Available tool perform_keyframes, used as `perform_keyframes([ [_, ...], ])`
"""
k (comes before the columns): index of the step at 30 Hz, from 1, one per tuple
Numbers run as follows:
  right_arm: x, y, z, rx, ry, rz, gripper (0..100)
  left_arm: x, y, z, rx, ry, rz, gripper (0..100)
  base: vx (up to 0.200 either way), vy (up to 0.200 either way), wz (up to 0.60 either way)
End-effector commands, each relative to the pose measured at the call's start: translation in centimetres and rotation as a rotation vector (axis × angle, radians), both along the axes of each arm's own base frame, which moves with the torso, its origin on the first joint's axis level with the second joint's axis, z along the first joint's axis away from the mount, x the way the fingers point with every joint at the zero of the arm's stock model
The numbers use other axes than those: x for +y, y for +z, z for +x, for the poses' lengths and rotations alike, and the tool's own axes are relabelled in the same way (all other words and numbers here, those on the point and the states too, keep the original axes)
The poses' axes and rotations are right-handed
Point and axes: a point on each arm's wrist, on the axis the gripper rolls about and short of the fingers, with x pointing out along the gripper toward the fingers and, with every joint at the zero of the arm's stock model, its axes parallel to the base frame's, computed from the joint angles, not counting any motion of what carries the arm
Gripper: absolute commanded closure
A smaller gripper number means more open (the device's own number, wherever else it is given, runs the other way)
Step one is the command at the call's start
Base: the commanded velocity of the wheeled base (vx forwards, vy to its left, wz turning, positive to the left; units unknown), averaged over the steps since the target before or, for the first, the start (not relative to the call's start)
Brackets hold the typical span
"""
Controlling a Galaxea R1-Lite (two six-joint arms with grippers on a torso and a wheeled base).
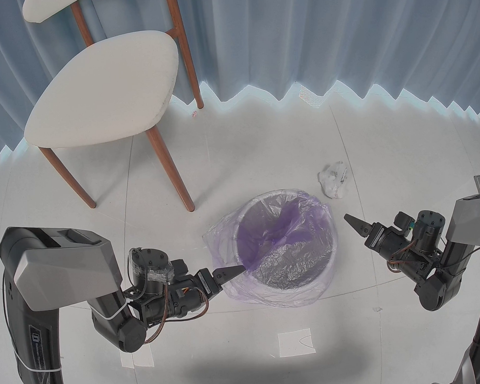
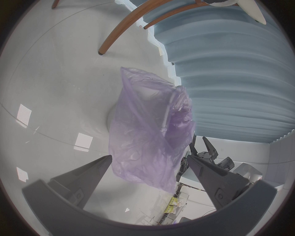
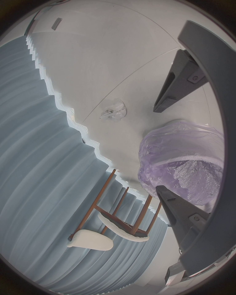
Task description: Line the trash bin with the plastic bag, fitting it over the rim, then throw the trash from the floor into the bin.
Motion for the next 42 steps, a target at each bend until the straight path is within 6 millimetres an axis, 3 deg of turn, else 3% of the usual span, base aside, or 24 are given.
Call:
perform_keyframes([
  [1,-0.1,0.1,0.1,-0.018,-0.003,0.004,0,0.5,-0.9,-0.4,0.036,0.010,0.018,0,0.000,0.000,0.00],
  [5,-0.1,0.1,0.1,-0.016,-0.003,0.004,0,0.9,-1.3,-0.7,0.060,0.018,0.032,0,0.000,0.000,0.00],
  [11,-0.1,-0.1,0.1,-0.009,-0.003,0.002,0,1.9,-3.9,-0.2,0.083,0.033,0.096,0,0.000,0.000,0.00],
  [20,-0.1,-0.7,0.2,0.007,-0.003,-0.002,0,3.5,-4.4,0.8,0.068,0.065,0.164,0,0.000,0.000,0.00],
  [27,-0.1,-0.5,0.2,0.003,-0.003,-0.001,0,2.1,-4.6,3.3,0.079,0.088,0.331,0,0.000,0.000,0.00],
  [32,0.0,-0.4,0.1,0.001,-0.001,-0.001,0,1.5,-6.2,4.1,0.093,0.102,0.421,0,0.000,0.000,0.00],
  [39,0.0,-0.6,0.1,0.007,-0.001,-0.002,0,2.5,-5.8,3.0,0.055,0.125,0.393,0,0.000,0.000,0.00],
  [42,0.0,-0.6,0.0,0.007,0.000,-0.002,0,3.7,-3.7,1.8,-0.078,0.165,0.319,0,0.000,0.000,0.00],
])
